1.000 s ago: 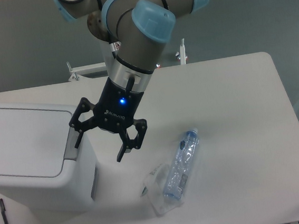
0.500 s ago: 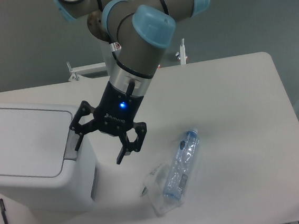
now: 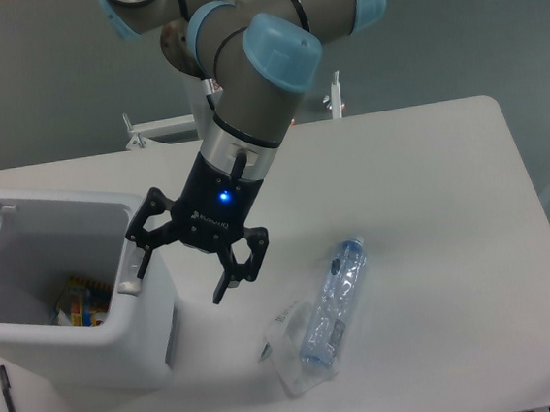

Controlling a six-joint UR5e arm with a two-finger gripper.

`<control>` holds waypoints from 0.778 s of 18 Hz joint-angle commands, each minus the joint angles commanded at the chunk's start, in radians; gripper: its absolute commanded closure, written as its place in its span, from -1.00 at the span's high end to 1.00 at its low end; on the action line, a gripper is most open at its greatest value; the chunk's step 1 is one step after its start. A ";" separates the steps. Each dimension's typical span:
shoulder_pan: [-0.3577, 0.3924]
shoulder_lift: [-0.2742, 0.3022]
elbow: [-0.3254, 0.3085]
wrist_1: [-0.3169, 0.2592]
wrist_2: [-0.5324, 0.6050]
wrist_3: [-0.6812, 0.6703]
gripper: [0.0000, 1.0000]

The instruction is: Open the trash can

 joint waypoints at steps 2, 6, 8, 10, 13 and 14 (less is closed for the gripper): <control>0.000 0.002 0.002 0.000 0.000 0.000 1.00; 0.000 0.000 0.023 0.002 0.000 0.002 1.00; 0.000 -0.006 0.044 0.002 0.000 0.009 1.00; 0.006 -0.032 0.067 0.008 0.000 0.011 1.00; 0.041 -0.072 0.094 0.025 0.002 0.020 1.00; 0.058 -0.074 0.095 0.026 0.000 0.041 1.00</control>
